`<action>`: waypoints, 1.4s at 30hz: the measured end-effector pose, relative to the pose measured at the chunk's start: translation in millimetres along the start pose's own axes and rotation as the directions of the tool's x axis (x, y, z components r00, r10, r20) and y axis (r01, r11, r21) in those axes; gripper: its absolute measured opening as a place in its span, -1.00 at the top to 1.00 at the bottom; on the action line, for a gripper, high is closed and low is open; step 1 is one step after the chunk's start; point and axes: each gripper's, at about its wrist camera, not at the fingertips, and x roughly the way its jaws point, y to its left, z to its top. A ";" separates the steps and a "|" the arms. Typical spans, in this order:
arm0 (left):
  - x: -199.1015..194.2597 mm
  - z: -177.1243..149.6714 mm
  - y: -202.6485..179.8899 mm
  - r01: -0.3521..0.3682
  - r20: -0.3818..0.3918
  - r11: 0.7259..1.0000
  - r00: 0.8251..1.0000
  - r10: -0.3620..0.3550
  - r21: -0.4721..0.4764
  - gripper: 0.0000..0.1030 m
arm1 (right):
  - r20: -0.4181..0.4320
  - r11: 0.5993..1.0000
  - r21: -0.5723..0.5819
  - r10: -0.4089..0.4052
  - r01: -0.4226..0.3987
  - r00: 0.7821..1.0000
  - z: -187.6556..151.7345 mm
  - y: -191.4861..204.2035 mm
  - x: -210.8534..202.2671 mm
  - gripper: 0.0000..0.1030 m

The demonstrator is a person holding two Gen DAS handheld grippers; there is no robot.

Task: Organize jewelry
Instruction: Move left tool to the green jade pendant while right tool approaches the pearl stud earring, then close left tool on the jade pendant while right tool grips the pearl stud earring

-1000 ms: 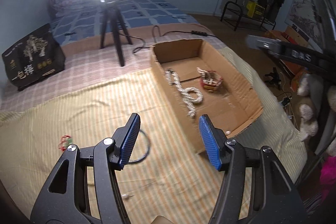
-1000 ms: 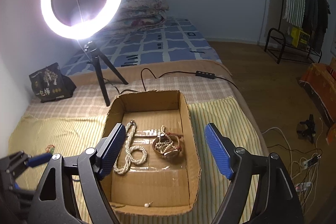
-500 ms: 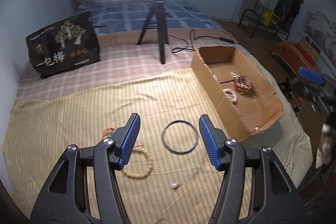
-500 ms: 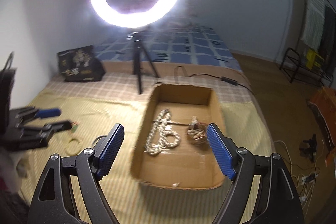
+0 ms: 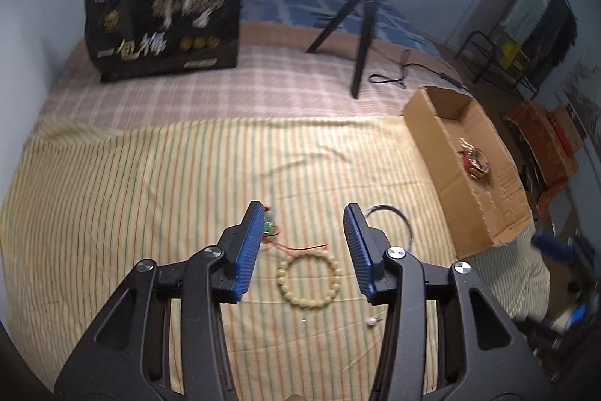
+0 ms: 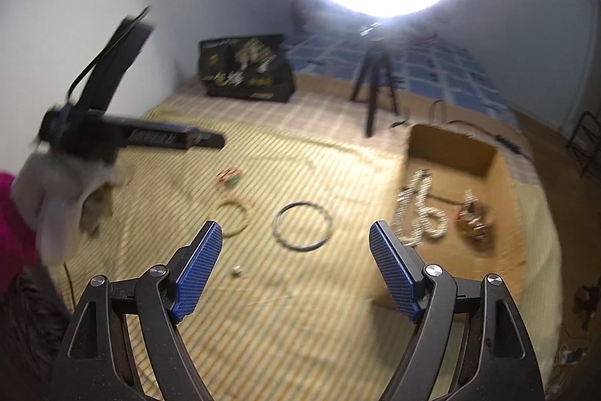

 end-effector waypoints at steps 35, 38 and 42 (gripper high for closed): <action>97.5 -9.7 24.1 -0.079 -0.203 0.996 0.977 0.073 -0.026 0.53 | -0.312 0.981 -0.080 0.145 -0.178 0.939 -36.5 44.4 104.2 0.35; 98.1 -10.5 22.3 -0.092 -0.199 0.996 0.976 0.088 -0.009 0.61 | -0.334 0.980 -0.094 0.135 -0.176 0.933 -38.6 47.1 114.6 0.40; 98.5 -10.2 24.3 -0.097 -0.196 0.995 0.976 0.094 -0.006 0.69 | -0.340 0.979 -0.111 0.124 -0.170 0.932 -41.1 49.7 120.4 0.46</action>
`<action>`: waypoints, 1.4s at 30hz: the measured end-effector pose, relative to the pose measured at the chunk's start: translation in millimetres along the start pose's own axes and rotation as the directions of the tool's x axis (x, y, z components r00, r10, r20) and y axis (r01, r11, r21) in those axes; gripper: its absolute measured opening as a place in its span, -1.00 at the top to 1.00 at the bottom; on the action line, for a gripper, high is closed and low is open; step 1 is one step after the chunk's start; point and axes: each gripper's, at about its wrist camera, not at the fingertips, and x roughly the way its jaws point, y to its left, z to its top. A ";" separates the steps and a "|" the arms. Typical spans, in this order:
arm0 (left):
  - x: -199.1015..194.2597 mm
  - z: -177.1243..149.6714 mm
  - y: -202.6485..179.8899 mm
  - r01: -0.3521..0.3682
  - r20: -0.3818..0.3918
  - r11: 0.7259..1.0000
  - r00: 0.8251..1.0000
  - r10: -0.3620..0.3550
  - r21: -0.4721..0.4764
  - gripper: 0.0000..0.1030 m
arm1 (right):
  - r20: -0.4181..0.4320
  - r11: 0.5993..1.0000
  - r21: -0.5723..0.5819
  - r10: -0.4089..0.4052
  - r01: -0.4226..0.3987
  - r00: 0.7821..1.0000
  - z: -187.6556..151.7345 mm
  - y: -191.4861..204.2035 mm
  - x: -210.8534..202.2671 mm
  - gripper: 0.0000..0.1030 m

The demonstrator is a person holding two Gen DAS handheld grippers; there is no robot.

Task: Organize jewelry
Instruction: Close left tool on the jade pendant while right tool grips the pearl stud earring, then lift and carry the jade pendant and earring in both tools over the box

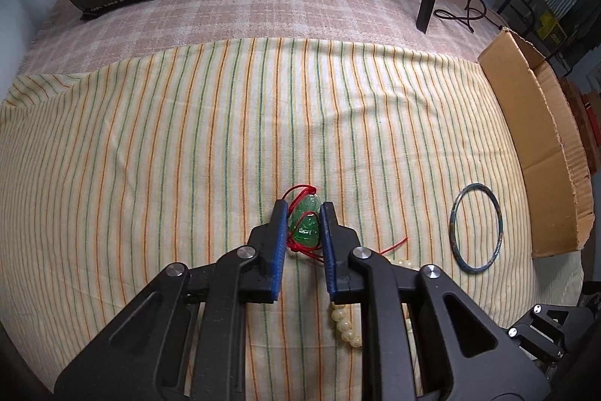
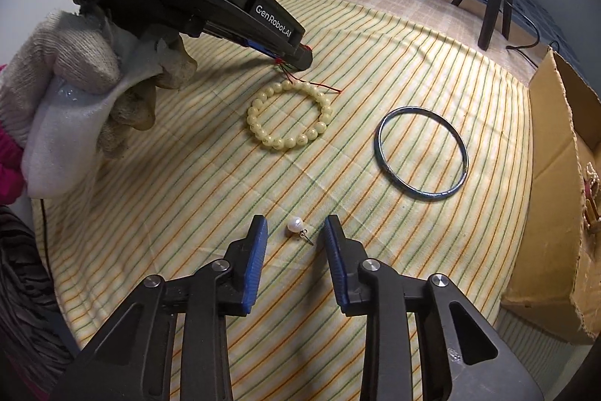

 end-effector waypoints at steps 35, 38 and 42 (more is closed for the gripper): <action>-74.1 -4.3 11.0 0.052 0.150 0.997 0.988 -0.043 -0.051 0.71 | 0.129 0.999 -0.017 -0.042 0.045 0.991 2.2 11.4 -49.0 0.85; -87.7 -6.1 5.3 0.068 0.176 0.997 0.983 -0.060 -0.038 0.71 | 0.154 0.999 -0.008 -0.048 0.050 0.987 2.9 8.6 -58.3 0.85; -102.9 -6.5 -7.4 0.086 0.206 0.996 0.975 -0.081 -0.017 0.71 | 0.194 0.998 0.014 -0.057 0.056 0.979 1.3 4.2 -76.8 0.85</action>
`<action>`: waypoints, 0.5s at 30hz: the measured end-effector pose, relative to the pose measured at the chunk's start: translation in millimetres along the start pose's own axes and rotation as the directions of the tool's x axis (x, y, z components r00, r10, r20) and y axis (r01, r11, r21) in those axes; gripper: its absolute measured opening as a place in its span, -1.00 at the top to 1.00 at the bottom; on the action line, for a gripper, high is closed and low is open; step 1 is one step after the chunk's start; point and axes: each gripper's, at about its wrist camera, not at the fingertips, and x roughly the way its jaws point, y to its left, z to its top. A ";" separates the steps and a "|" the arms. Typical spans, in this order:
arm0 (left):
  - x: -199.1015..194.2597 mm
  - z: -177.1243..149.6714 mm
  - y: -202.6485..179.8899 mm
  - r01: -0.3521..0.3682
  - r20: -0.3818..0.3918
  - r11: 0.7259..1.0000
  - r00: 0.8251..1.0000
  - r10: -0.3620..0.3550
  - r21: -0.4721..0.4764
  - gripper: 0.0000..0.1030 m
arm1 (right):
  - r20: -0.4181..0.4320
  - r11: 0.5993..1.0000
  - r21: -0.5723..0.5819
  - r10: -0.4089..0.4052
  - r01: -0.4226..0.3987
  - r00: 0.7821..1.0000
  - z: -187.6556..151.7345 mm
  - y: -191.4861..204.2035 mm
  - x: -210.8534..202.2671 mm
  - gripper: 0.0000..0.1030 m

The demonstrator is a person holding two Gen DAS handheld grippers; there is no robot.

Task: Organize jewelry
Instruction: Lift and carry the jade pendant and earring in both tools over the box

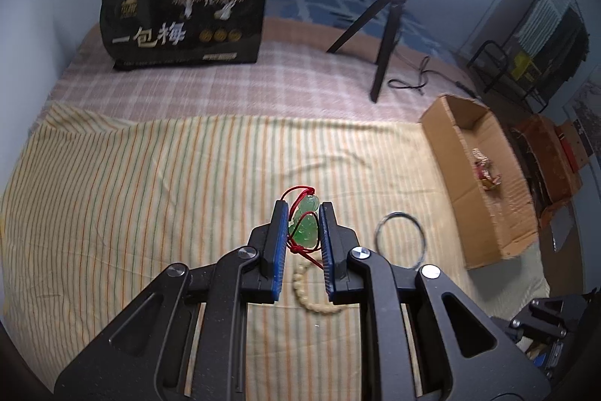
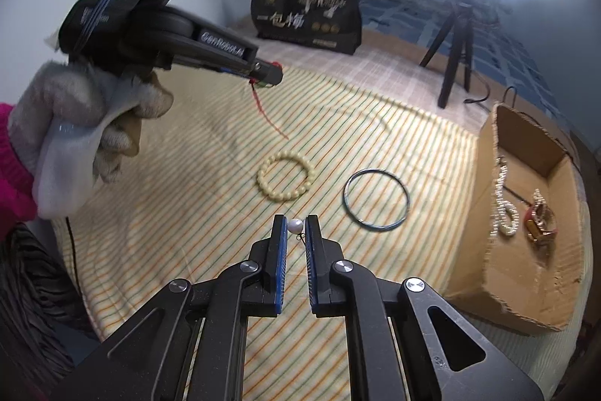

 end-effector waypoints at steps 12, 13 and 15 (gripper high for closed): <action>-23.9 -1.0 -55.6 0.077 0.052 0.993 0.995 -0.082 0.091 0.71 | 0.106 0.994 0.088 -0.076 0.067 0.991 0.5 -37.5 -56.3 0.85; -24.7 -1.5 -61.8 0.088 0.052 0.991 0.994 -0.093 0.098 0.71 | 0.110 0.993 0.096 -0.083 0.073 0.990 0.3 -41.3 -59.5 0.85; -25.9 -3.0 -70.8 0.100 0.053 0.989 0.993 -0.106 0.110 0.71 | 0.120 0.989 0.117 -0.105 0.091 0.987 -1.0 -51.9 -67.3 0.85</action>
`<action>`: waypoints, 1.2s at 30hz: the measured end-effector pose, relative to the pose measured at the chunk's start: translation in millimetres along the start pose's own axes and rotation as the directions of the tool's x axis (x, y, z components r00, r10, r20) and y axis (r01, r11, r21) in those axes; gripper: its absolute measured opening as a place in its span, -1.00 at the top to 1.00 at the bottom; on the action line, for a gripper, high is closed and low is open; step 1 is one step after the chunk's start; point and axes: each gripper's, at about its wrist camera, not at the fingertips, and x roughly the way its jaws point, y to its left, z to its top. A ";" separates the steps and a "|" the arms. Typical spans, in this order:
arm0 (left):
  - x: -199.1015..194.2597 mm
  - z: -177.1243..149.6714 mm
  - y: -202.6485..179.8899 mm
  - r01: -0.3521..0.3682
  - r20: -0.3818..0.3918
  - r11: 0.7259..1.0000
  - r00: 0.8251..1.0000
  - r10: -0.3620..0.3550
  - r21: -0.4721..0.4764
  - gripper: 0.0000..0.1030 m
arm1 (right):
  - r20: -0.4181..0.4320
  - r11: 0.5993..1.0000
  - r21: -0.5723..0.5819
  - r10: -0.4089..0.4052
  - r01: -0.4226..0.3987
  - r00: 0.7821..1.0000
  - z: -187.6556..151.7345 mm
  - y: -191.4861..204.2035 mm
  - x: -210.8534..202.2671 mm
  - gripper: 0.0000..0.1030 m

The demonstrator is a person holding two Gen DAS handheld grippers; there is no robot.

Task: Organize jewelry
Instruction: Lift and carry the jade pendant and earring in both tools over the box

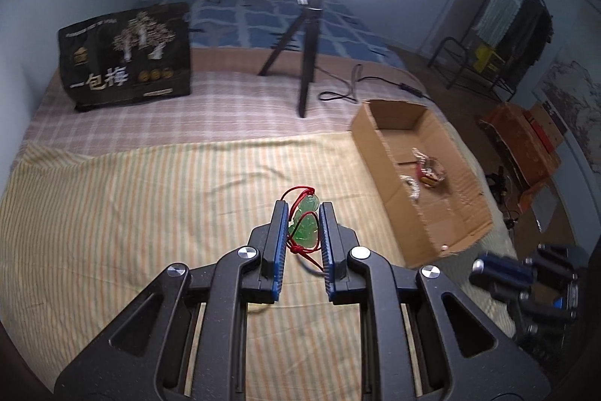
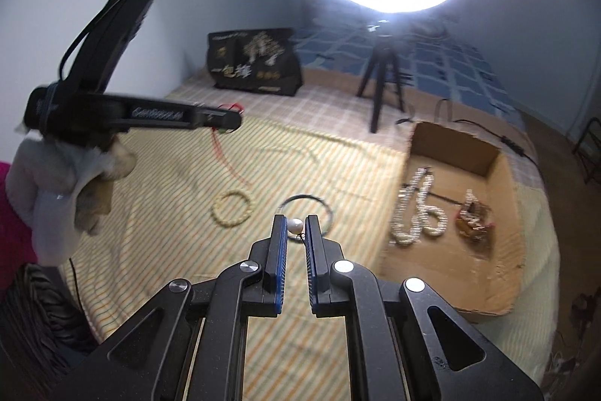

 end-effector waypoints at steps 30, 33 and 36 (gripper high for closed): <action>42.8 3.2 -124.9 0.130 -0.018 0.981 0.992 -0.128 0.142 0.71 | 0.038 0.955 0.261 -0.154 0.139 0.987 4.7 -136.2 -25.8 0.85; 51.0 2.7 -132.7 0.146 -0.032 0.979 0.989 -0.143 0.145 0.71 | 0.029 0.952 0.269 -0.160 0.147 0.987 5.6 -142.2 -21.7 0.85; 58.0 1.1 -140.1 0.148 -0.039 0.977 0.989 -0.144 0.153 0.71 | 0.018 0.949 0.277 -0.163 0.152 0.986 5.2 -147.6 -16.3 0.85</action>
